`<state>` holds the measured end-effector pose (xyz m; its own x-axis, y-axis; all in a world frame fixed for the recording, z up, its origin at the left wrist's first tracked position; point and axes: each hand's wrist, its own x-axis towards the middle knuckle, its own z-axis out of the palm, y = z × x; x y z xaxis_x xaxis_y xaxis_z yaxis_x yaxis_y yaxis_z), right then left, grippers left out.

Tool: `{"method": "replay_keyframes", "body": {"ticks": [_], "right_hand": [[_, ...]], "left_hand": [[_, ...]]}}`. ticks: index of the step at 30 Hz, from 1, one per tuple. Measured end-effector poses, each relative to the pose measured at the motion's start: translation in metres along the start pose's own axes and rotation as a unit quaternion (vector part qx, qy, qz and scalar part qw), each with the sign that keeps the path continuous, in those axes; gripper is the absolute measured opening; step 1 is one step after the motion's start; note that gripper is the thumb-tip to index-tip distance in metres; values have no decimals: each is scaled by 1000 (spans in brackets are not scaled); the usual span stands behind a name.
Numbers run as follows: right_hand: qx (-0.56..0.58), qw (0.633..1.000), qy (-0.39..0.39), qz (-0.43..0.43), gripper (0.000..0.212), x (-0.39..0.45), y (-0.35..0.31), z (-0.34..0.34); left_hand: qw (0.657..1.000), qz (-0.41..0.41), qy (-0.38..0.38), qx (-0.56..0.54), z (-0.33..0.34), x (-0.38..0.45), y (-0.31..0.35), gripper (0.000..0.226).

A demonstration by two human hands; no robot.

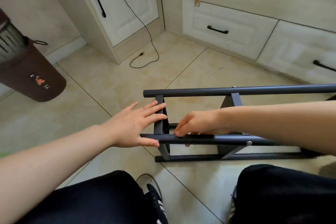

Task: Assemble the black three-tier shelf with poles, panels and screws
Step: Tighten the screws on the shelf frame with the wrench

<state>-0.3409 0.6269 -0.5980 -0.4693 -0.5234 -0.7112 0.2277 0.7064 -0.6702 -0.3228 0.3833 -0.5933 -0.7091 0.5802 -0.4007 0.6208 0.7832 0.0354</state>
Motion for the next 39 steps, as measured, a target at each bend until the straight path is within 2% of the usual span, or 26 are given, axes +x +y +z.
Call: {"method": "replay_keyframes", "body": {"ticks": [4,8,9,11,12,13,14,17,20,23,27,31,35,37,39], "right_hand": [[-104,993,63,9,26,-16,0,15],[-127,985,120,-4,33,-25,3,32],[-126,983,136,-5,34,-25,4,34],[-124,979,165,2,36,-25,7,40],[-132,975,179,11,38,-24,8,43],[-148,969,195,20,41,-25,10,47],[-168,963,210,21,42,-24,12,49],[-205,948,242,-2,38,-22,18,53],[-203,948,245,-12,37,-22,21,50],[-192,947,256,-16,43,-22,21,44],[-204,942,264,-15,43,-23,16,35],[-191,945,266,-9,34,-26,10,24],[-189,946,264,-9,30,-30,7,21],[-181,946,270,-17,29,-35,3,21],[-160,947,275,-41,28,-43,-4,17]], "left_hand": [[993,-84,21,-77,10,-15,14,89],[952,-208,88,-205,31,-26,38,102],[923,-240,103,-284,37,-28,45,105],[826,-285,126,-470,47,-28,58,111],[779,-305,127,-534,50,-26,62,113],[747,-324,119,-568,53,-26,69,112],[728,-339,111,-586,56,-24,74,108],[706,-341,70,-616,63,-15,94,85],[684,-349,59,-638,61,-7,102,86],[647,-349,80,-673,58,1,105,97],[575,-340,110,-736,49,8,107,92],[564,-332,139,-743,41,16,110,87],[495,-339,169,-782,37,25,112,88],[476,-355,203,-779,32,28,114,81],[469,-357,241,-771,23,31,113,63]]}}
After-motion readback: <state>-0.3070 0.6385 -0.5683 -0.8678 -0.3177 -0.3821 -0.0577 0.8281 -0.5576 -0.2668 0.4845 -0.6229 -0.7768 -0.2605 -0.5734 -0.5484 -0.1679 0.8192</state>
